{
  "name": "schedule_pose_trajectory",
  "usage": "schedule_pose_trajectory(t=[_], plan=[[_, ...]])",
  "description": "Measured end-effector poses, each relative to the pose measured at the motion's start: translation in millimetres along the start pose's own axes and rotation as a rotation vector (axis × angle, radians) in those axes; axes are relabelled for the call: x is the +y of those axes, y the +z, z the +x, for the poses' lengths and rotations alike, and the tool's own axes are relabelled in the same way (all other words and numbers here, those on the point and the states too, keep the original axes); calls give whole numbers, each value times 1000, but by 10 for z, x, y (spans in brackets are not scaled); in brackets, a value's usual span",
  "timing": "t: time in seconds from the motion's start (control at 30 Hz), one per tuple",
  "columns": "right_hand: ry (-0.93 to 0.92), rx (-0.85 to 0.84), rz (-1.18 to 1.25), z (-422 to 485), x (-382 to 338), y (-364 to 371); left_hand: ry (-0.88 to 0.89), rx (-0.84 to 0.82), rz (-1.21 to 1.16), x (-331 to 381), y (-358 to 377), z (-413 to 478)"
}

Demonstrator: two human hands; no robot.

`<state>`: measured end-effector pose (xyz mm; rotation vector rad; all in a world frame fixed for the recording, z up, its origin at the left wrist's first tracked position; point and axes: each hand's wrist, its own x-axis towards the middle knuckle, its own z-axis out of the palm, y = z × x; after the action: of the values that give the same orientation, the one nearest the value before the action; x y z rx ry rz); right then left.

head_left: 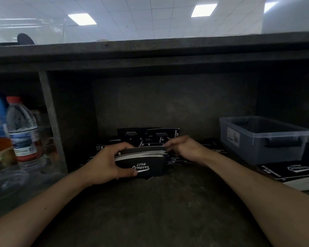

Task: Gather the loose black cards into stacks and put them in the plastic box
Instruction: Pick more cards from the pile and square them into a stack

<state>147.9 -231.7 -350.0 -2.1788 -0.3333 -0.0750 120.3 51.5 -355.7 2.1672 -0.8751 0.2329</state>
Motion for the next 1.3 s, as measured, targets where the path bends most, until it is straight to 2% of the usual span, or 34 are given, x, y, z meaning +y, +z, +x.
schedule_pose_trajectory(t=[0.1, 0.2, 0.27, 0.33, 0.4, 0.5, 0.63, 0.73, 0.83, 1.0, 1.13, 1.2, 1.3], plan=[[-64, -2, -266, 14, 12, -92, -8, -24, 68, -17, -58, -6], [-4, 124, -506, -3, 82, -269, -11, -41, 74, -30, -56, -1], [10, 230, -575, -11, 133, -312, -19, -30, 63, -46, -38, 2], [-24, 272, -489, -8, 152, -260, -27, -16, 55, -56, -24, 6], [-28, 194, -432, 14, 153, -187, -27, -11, 39, -57, -13, 9], [25, 62, -546, 33, 141, -142, -27, -19, 23, -52, -9, 9], [60, 201, -413, 31, 161, -275, -13, -12, 31, -48, 7, 13], [155, 197, -520, 14, 171, -307, 5, 7, 35, -45, 15, 16], [164, 224, -559, 9, 161, -296, 1, 6, -10, -57, 12, 18], [185, 480, -592, -43, 36, -366, 7, -50, -75, -55, 40, 17], [69, 637, -555, -82, -1, -431, 27, 1, 5, -98, 45, 31], [1, 622, -470, -83, -21, -461, 48, 22, 60, -104, 48, 31], [60, 534, -383, -80, -9, -477, 52, 16, 80, -93, 56, 28]])
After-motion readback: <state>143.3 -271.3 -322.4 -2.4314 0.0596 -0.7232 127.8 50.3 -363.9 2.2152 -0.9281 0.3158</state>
